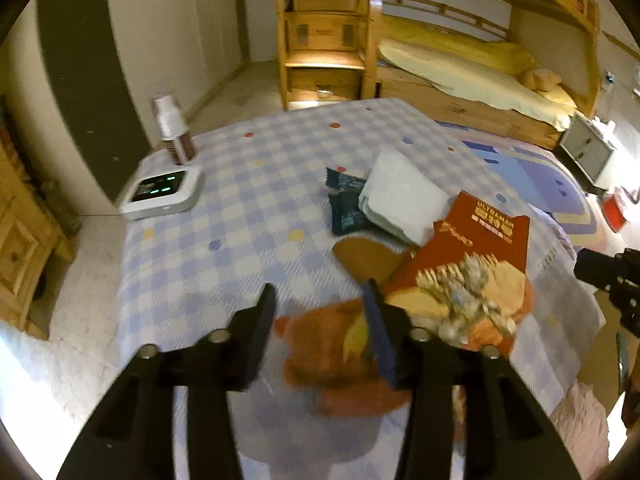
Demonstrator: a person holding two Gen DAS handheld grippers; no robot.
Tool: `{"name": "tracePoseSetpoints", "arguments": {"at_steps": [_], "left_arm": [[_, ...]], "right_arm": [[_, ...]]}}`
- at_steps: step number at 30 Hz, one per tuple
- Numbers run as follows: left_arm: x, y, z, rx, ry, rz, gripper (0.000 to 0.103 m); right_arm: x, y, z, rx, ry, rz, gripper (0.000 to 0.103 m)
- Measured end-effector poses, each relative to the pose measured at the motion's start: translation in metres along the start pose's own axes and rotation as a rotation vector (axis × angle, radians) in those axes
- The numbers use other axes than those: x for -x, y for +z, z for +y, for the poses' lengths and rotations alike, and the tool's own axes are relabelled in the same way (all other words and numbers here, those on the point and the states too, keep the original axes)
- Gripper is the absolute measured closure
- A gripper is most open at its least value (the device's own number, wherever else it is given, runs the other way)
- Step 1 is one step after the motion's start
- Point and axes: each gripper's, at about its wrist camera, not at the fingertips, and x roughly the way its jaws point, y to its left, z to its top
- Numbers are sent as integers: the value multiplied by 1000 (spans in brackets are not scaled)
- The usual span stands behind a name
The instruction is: Collect trash
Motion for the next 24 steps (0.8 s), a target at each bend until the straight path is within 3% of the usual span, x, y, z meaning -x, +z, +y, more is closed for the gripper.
{"name": "tracePoseSetpoints", "arguments": {"at_steps": [6,11,15,21,24], "left_arm": [[43,-26,-37,-69,-66,-118,45],[29,-31,-79,-226,-5,-112,36],[12,-29,-91,-261,14,-86,36],[-7,-29,-78,-204,9,-32,36],[-6,-29,-73,-177,-6,-31,44]], "right_arm": [[20,-10,-7,-16,-9,-25,74],[25,-13,-11,-42,-4,-25,72],[32,-13,-12,-37,-8,-40,66],[35,-14,-18,-51,-13,-45,66],[35,-14,-19,-51,-12,-44,66]]}}
